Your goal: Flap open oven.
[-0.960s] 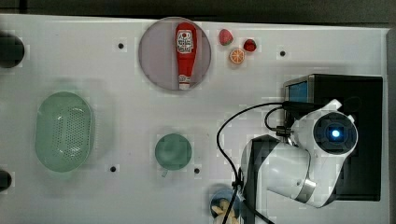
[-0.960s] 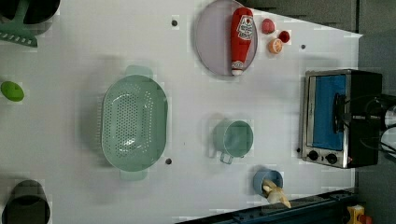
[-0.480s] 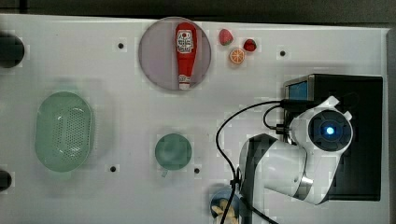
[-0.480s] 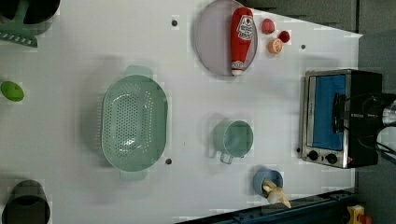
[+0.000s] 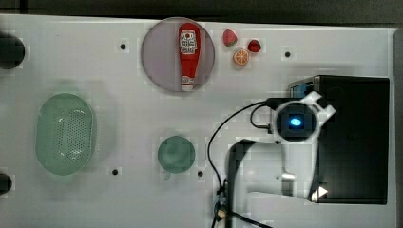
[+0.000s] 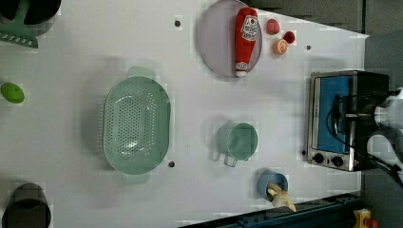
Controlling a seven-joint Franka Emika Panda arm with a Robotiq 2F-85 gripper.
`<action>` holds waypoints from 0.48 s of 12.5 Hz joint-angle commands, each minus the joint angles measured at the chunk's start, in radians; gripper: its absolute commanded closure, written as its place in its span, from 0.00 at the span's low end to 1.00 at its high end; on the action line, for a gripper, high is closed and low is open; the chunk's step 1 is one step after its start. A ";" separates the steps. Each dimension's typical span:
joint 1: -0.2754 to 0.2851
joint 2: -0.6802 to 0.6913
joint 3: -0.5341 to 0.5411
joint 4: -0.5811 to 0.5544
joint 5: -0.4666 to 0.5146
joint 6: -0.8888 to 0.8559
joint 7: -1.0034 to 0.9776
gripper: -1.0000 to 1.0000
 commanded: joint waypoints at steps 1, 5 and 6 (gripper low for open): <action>0.077 0.077 0.066 -0.028 -0.084 0.008 0.240 0.83; 0.134 0.185 0.098 -0.011 -0.238 0.006 0.499 0.83; 0.153 0.220 0.103 0.001 -0.281 0.002 0.566 0.83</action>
